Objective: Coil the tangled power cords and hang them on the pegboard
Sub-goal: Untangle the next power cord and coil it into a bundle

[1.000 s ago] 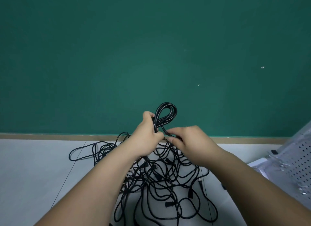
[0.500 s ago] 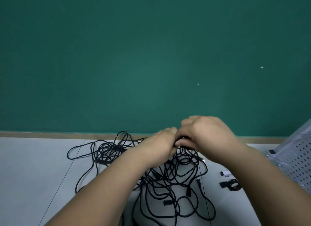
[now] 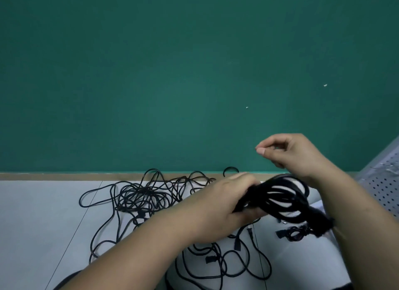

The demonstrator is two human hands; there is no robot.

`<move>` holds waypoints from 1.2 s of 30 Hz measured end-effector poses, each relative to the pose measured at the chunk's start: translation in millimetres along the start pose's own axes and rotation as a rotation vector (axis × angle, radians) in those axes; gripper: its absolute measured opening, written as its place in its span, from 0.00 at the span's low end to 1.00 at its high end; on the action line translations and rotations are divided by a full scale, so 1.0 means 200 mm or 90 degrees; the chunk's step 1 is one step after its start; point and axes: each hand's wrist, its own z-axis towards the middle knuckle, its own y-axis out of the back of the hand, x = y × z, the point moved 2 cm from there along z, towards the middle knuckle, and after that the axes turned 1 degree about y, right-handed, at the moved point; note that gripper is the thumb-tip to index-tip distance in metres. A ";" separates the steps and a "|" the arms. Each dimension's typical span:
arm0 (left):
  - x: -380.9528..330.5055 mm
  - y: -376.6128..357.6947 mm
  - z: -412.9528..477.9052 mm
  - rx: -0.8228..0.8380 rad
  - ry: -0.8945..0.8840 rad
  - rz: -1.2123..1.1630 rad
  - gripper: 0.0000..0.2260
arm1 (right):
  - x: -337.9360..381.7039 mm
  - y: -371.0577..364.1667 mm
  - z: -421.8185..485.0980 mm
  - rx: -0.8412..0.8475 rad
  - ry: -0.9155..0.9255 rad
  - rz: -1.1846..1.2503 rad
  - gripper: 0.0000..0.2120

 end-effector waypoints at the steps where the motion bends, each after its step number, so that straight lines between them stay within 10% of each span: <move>1: 0.00 0.01 -0.01 -0.017 0.028 -0.054 0.09 | 0.00 -0.02 0.01 -0.007 0.001 0.007 0.01; 8: 0.22 0.05 0.04 -0.085 0.214 -0.165 0.13 | 0.19 -0.21 -0.06 0.027 0.077 0.128 0.13; 25: 0.41 0.11 0.09 -0.201 0.402 -0.070 0.12 | 0.23 -0.29 -0.12 0.063 0.241 -0.188 0.10; 31: 0.34 0.05 0.07 0.027 0.246 0.070 0.08 | 0.28 -0.29 -0.11 0.019 0.423 -0.330 0.06; 36: 0.21 0.05 0.06 0.032 0.089 0.042 0.08 | 0.22 -0.12 -0.07 0.142 0.205 -0.109 0.04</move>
